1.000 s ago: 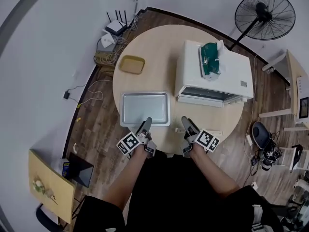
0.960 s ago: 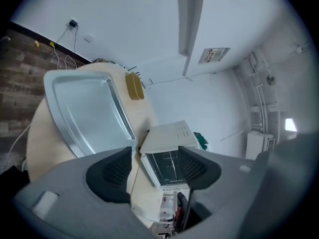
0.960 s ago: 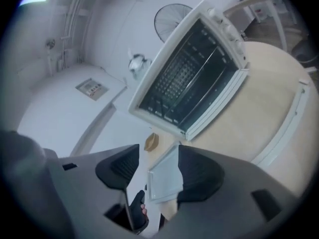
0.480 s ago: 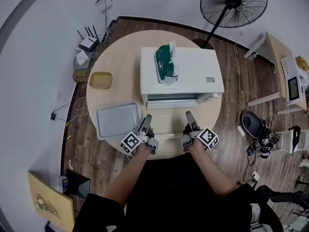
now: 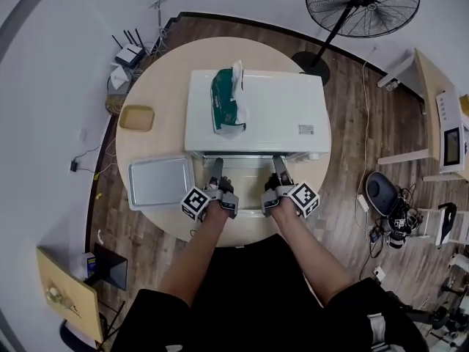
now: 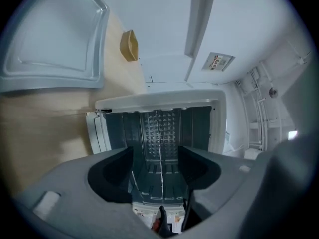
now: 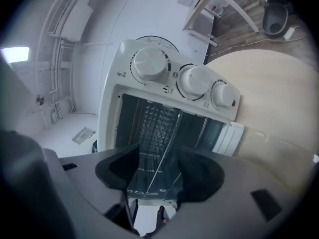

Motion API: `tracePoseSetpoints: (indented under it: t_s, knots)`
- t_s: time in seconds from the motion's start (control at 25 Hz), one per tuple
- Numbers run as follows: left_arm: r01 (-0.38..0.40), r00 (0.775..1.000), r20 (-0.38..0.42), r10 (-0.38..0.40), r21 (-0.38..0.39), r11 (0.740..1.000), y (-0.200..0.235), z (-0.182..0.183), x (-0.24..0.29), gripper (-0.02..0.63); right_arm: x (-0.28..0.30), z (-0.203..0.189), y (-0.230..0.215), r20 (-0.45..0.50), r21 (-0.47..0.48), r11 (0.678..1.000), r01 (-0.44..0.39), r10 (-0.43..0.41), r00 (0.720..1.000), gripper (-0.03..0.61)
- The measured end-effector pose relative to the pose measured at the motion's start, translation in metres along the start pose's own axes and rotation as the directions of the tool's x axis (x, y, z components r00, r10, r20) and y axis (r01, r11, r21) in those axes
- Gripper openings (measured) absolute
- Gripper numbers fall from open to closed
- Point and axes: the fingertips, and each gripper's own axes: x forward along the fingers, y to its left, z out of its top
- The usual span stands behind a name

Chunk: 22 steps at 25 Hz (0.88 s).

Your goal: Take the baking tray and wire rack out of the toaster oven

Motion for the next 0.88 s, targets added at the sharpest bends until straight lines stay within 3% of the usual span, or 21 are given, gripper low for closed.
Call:
tracePoseSetpoints:
  t_s: [0.28,0.44,0.88]
  knots:
    - [0.063,0.997,0.035,-0.064,0.037,0.997,-0.001,-0.009,0.038,0.281,0.040,0.014,-0.004,0.004,0.049,0.998,-0.048,0.048,0.999,0.227]
    - [0.100,0.991,0.082,-0.102,0.030,0.995,-0.008,0.001,0.051,0.281,0.057,0.014,-0.001,-0.010,0.028,0.998,-0.048,0.048,0.999,0.227]
    - [0.080,0.989,0.130,-0.077,-0.017,0.997,0.001,0.020,0.075,0.281,0.086,0.023,-0.008,0.005,0.061,0.997,-0.045,0.045,0.999,0.227]
